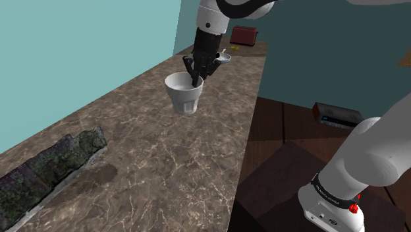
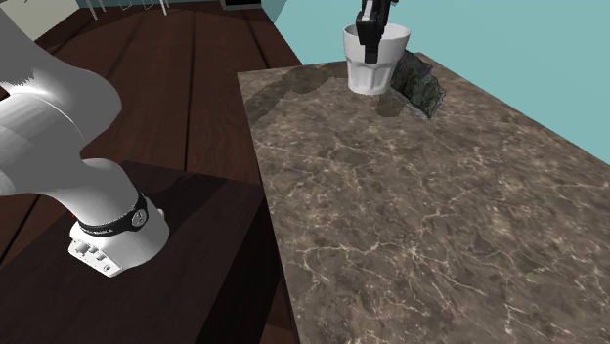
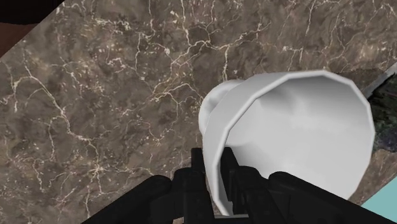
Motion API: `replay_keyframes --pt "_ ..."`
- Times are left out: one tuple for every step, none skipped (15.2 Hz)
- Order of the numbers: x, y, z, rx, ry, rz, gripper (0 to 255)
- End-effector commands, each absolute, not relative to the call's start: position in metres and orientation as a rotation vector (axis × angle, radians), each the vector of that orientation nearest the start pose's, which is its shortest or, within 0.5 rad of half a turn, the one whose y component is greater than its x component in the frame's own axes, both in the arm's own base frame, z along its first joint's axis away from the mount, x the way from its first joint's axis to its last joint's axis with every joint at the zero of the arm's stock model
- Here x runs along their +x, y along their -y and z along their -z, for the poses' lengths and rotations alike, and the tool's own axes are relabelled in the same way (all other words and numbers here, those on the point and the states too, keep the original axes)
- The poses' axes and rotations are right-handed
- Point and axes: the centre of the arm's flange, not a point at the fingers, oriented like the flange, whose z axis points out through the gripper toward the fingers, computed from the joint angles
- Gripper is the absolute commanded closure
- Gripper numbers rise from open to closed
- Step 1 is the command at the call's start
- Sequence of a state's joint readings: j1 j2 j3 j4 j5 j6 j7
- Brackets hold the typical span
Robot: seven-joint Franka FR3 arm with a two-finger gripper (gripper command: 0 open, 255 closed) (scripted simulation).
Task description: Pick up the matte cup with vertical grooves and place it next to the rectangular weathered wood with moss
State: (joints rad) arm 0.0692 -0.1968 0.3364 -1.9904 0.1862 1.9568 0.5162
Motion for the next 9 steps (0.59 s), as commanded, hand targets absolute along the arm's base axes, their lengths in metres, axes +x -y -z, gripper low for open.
replay_keyframes --pt "0.459 -0.252 -0.556 -2.958 -0.252 0.131 255" --pt "0.456 -0.265 -0.556 -2.958 -0.252 0.131 255" --pt "0.454 -0.278 -0.556 -2.958 -0.252 0.131 255" --pt "0.451 -0.291 -0.556 -2.958 -0.252 0.131 255" --pt "0.448 -0.303 -0.556 -2.958 -0.252 0.131 255" --pt "0.445 -0.316 -0.556 -2.958 -0.252 0.131 255" --pt "0.442 -0.329 -0.556 -2.958 -0.252 0.131 255" --pt "0.440 -0.342 -0.556 -2.958 -0.252 0.131 255" --pt "0.437 -0.355 -0.556 -2.958 -0.252 0.131 255"
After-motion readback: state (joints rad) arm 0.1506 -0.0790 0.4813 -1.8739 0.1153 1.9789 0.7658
